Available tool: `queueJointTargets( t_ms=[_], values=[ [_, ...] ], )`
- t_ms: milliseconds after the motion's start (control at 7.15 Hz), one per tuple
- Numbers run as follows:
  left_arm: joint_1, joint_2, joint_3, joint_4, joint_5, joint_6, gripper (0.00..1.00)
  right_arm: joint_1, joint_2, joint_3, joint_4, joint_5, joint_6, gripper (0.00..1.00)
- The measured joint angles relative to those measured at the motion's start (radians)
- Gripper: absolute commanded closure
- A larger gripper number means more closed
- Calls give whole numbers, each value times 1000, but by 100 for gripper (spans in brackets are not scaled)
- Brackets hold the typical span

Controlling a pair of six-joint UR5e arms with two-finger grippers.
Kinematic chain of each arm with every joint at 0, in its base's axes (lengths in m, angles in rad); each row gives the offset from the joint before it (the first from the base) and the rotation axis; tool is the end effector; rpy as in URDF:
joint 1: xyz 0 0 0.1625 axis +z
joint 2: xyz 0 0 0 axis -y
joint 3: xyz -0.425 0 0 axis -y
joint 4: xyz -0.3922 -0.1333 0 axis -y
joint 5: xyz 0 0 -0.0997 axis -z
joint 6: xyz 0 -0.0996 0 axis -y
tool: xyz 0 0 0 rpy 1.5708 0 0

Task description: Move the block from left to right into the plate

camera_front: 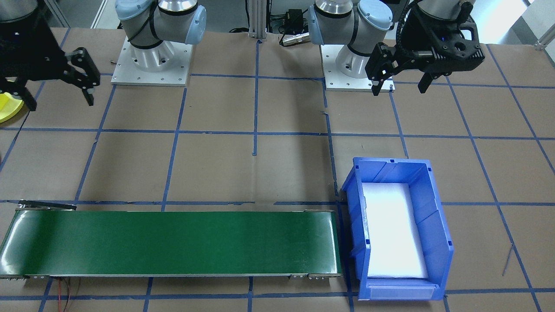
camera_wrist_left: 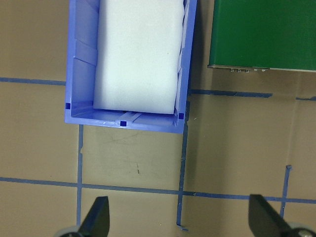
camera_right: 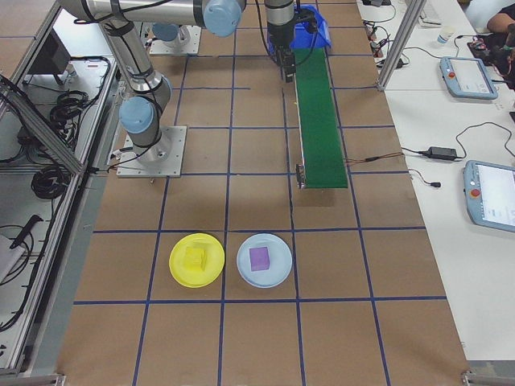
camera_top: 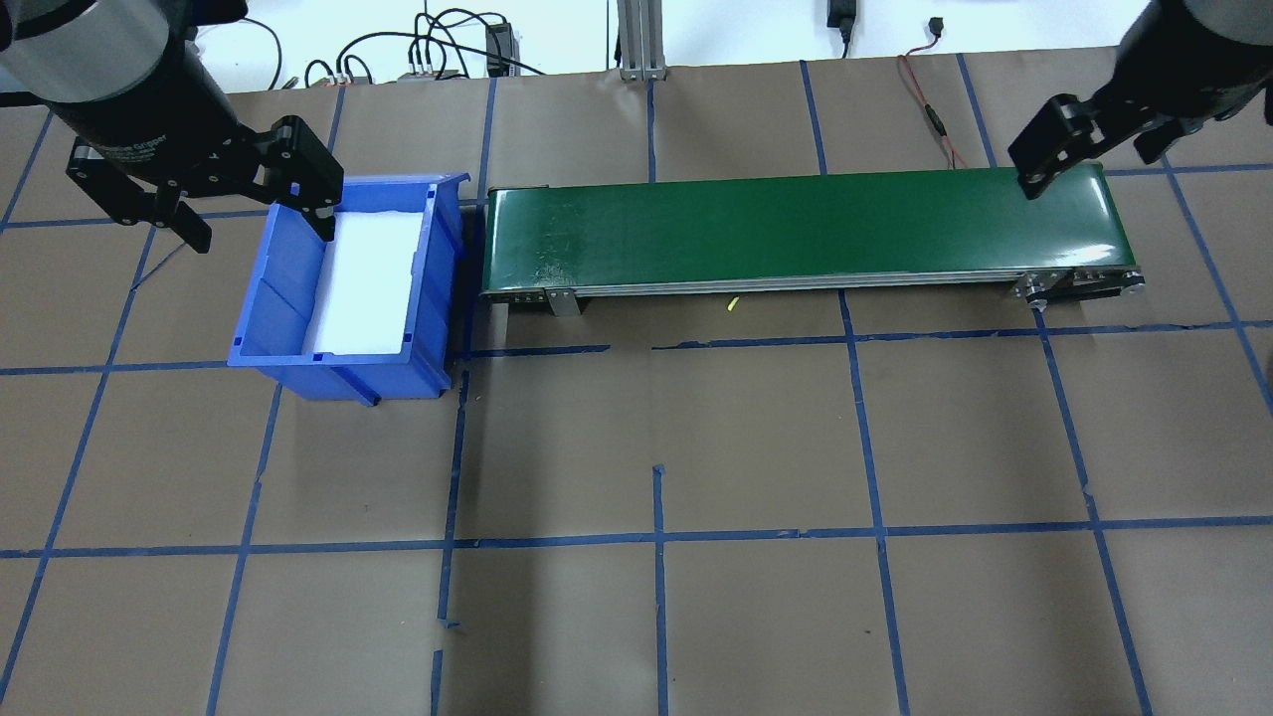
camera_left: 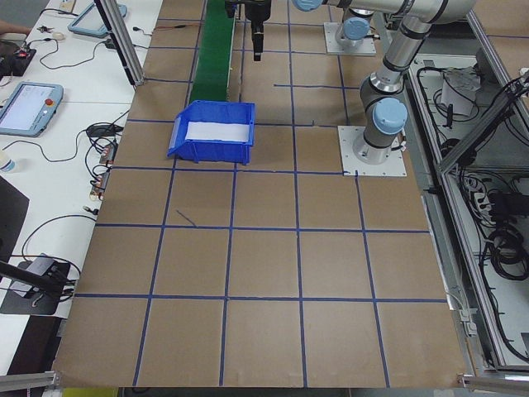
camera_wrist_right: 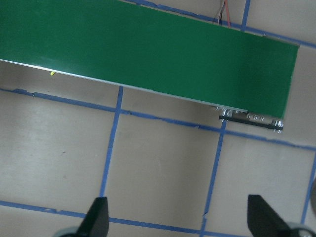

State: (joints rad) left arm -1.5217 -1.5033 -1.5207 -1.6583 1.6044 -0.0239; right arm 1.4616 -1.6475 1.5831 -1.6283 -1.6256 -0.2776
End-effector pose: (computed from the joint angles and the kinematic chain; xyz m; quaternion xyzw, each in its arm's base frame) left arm -0.1071 -0.4693 0.5360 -0.0367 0.9991 -0.0148 0.0170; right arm 0.0759 -0.4810 0.5249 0.0823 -0.9944 0.0545 0.0385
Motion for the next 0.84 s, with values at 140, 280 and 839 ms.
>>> queueJointTargets(
  t_ms=[140,280,839],
  values=[
    [0,0,0,0,0,2,0,79,8,-24,61,-11,187,0],
    [0,0,-1,0,0,3,0,130,13,-38,102,-18,290,0],
    [0,0,-3,0,0,4,0,157,13,-32,151,-6,341,0]
  ],
)
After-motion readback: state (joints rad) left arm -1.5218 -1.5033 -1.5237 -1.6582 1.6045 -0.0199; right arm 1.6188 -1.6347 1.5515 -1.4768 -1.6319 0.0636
